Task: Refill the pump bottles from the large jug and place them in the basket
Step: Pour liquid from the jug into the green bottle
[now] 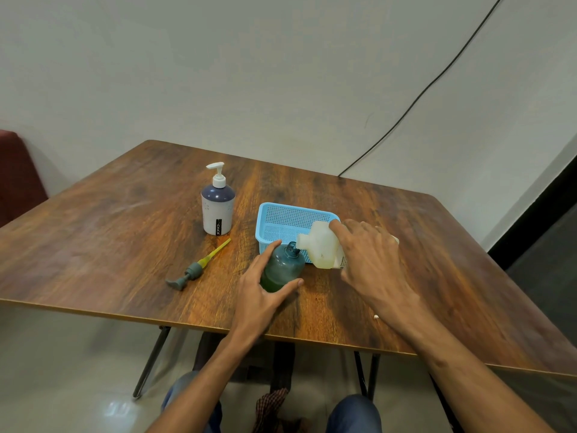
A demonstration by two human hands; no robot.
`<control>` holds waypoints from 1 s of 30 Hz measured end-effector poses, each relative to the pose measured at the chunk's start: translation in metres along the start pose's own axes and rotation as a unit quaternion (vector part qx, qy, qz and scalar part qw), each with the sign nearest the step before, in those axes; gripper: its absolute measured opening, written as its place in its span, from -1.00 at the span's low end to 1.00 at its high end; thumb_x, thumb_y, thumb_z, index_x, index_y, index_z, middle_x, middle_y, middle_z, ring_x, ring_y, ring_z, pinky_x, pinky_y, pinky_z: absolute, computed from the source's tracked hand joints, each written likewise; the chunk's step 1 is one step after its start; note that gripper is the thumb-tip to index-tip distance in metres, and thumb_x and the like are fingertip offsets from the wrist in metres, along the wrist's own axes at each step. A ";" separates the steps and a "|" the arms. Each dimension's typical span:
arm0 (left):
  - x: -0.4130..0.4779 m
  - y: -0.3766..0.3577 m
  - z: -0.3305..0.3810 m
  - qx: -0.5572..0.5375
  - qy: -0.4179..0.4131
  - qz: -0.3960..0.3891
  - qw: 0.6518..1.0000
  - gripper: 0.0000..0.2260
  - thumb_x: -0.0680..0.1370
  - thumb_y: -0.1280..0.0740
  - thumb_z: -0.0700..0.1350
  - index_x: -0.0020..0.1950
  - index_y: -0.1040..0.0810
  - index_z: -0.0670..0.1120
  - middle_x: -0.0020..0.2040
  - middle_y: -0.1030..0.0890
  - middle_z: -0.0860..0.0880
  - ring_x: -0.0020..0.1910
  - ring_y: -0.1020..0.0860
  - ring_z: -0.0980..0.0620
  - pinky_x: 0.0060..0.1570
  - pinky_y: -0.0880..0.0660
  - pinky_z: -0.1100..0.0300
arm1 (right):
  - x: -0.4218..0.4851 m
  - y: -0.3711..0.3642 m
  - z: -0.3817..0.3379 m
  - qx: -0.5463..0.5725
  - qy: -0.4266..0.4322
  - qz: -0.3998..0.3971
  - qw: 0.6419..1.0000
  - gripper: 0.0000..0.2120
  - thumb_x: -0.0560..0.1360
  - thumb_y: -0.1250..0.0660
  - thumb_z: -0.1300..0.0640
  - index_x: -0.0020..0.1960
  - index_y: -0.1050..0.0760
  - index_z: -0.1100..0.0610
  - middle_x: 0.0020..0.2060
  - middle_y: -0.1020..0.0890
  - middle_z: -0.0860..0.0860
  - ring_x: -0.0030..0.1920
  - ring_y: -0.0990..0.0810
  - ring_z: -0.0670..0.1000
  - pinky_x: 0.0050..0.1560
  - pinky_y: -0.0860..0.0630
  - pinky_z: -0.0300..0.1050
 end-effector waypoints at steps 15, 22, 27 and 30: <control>-0.001 0.000 -0.001 -0.002 -0.001 -0.008 1.000 -0.26 0.40 -0.59 0.09 0.50 -0.33 0.28 0.36 -0.43 0.37 0.37 -0.43 0.31 0.34 -0.50 0.17 | -0.001 0.002 -0.001 0.003 0.001 0.001 1.000 -0.30 0.29 -0.60 0.11 0.36 -0.39 0.05 0.15 -0.63 0.14 0.08 -0.63 0.19 0.08 -0.55 0.13; 0.000 0.000 0.000 0.000 -0.005 -0.006 1.000 -0.27 0.39 -0.58 0.11 0.49 -0.33 0.30 0.34 -0.42 0.41 0.36 -0.42 0.34 0.31 -0.47 0.27 | 0.000 0.003 -0.001 0.000 0.007 0.001 1.000 -0.33 0.36 -0.54 0.10 0.39 -0.35 0.04 0.21 -0.60 0.12 0.15 -0.60 0.19 0.14 -0.51 0.12; 0.000 -0.001 0.001 -0.001 -0.008 -0.007 1.000 -0.27 0.39 -0.58 0.11 0.48 -0.33 0.29 0.34 -0.41 0.42 0.36 -0.41 0.36 0.30 -0.46 0.32 | 0.000 0.003 -0.001 0.005 0.004 -0.003 1.000 -0.31 0.38 -0.54 0.08 0.42 -0.32 0.03 0.24 -0.59 0.12 0.19 -0.58 0.18 0.19 -0.50 0.13; 0.000 -0.001 0.001 -0.002 -0.006 -0.006 1.000 -0.27 0.40 -0.59 0.07 0.49 -0.34 0.27 0.35 -0.41 0.39 0.36 -0.42 0.36 0.31 -0.47 0.31 | -0.001 0.003 0.000 0.010 0.002 -0.002 1.000 -0.29 0.38 -0.54 0.07 0.44 -0.32 0.03 0.26 -0.58 0.12 0.21 -0.57 0.18 0.22 -0.49 0.13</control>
Point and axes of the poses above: each hand's wrist, its own x-axis towards the middle knuckle, its own y-axis out of the back of the hand, z = x × y, the point moved 8 cm from there along x, towards the middle knuckle
